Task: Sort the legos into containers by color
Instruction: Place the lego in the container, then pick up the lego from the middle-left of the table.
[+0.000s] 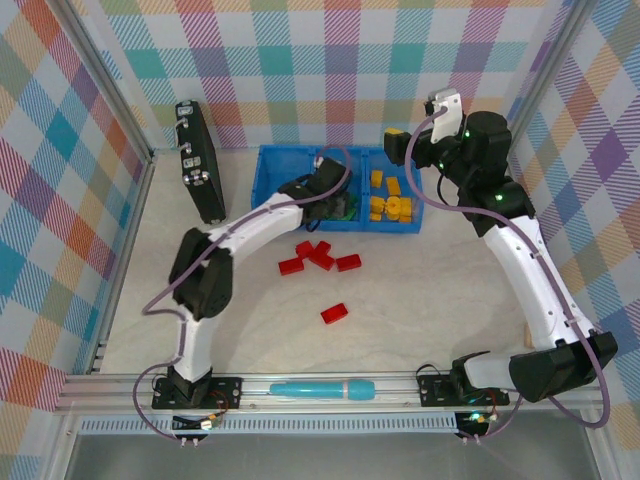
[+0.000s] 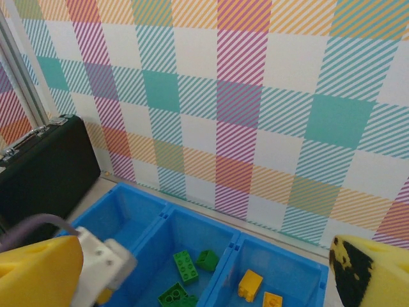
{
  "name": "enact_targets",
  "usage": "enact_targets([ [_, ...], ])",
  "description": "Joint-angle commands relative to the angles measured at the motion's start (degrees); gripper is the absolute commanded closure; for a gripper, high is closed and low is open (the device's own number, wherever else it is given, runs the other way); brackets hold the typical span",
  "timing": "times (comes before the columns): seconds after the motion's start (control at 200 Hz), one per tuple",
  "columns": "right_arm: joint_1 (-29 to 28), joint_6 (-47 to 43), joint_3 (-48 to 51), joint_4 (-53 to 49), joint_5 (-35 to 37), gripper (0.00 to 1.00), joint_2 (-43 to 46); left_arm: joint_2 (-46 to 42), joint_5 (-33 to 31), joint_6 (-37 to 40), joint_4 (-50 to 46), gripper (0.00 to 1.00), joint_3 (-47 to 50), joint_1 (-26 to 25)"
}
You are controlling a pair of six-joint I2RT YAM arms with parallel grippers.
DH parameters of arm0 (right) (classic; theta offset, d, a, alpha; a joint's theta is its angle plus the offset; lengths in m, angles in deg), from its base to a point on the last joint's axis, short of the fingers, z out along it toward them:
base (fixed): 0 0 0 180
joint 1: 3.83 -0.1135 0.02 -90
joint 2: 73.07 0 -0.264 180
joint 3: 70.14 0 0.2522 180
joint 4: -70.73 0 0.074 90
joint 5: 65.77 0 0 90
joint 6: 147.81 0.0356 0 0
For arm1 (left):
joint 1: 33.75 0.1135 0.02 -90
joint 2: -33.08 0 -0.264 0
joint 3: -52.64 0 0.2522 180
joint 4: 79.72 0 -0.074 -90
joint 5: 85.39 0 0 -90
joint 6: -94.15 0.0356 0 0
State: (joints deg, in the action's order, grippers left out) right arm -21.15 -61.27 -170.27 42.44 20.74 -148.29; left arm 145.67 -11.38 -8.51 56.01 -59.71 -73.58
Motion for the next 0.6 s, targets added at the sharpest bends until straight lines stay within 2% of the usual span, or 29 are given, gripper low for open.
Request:
enact_targets([
  [0.0, -0.4, -0.2, -1.9, 0.8, 0.4, 0.01, 0.1, -9.9, 4.7, 17.2, -11.3, 0.36, 3.2, -3.5],
  [0.07, -0.4, -0.2, -2.2, 0.4, 0.6, 0.01, -0.3, -13.9, 4.4, 22.5, -17.6, 0.35, 6.9, -6.4],
  [0.14, -0.4, 0.1, -3.0, -0.4, 1.0, 0.01, -0.9, -18.4, 5.8, 24.3, -19.7, 0.33, 12.2, -8.8],
  [0.215, -0.4, 0.8, -5.0, -3.0, 1.2, 0.01, -1.6, -23.6, 8.3, 24.7, -17.7, 0.31, 19.2, -10.9],
  [0.325, -0.4, 1.3, -5.0, -2.9, 0.7, 0.01, -1.1, -29.4, 8.8, 22.2, -12.7, 0.28, 27.3, -13.3],
  [0.45, -0.4, 2.1, -4.9, -2.9, 0.3, 0.01, -0.8, -29.9, 6.5, 19.6, -9.6, 0.28, 32.1, -16.6],
  [0.595, -0.5, 2.5, -4.7, -2.8, -0.7, 0.01, -0.5, -25.7, 4.8, 18.8, -5.3, 0.27, 35.0, -20.2],
])
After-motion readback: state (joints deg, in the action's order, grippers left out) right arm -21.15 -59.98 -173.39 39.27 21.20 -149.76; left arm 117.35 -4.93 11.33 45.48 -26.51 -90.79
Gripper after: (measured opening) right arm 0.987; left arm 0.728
